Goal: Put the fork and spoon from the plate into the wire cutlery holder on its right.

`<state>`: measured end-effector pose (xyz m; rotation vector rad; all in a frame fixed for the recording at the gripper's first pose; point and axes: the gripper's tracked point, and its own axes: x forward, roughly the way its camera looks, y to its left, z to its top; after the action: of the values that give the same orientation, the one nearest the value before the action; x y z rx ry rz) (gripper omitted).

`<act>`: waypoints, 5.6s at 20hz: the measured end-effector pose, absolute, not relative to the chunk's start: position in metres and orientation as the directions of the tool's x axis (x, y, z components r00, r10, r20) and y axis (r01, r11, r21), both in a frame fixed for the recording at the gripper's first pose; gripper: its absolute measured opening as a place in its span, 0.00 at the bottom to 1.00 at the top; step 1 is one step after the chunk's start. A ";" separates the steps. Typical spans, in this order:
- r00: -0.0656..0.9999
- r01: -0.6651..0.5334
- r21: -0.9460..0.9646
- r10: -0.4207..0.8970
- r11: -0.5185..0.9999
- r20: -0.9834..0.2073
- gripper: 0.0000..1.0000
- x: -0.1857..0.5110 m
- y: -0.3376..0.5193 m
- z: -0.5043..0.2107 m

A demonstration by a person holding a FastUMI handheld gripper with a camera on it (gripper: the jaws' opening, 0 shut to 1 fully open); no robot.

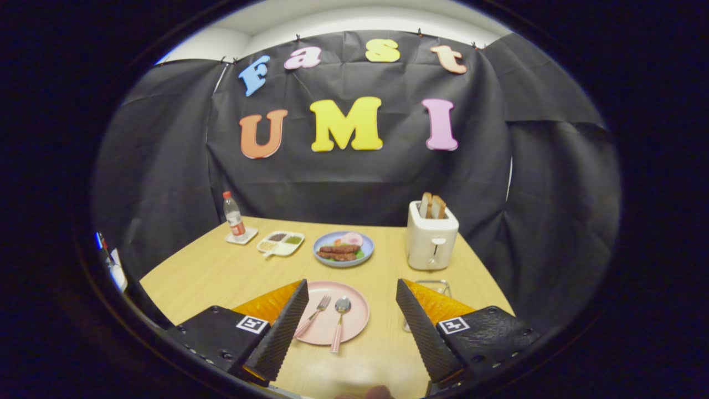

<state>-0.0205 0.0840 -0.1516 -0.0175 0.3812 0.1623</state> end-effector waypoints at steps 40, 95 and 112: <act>0.678 -0.099 0.028 0.088 0.995 -0.729 0.02 0.000 0.041 -0.167; 0.723 -0.110 0.066 0.125 0.992 -0.679 0.92 -0.023 0.185 -0.291; 0.717 -0.117 0.016 0.096 0.993 -0.690 0.92 -0.012 0.195 -0.317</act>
<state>-0.0119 0.1954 -0.3166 -0.0289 0.7619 0.1174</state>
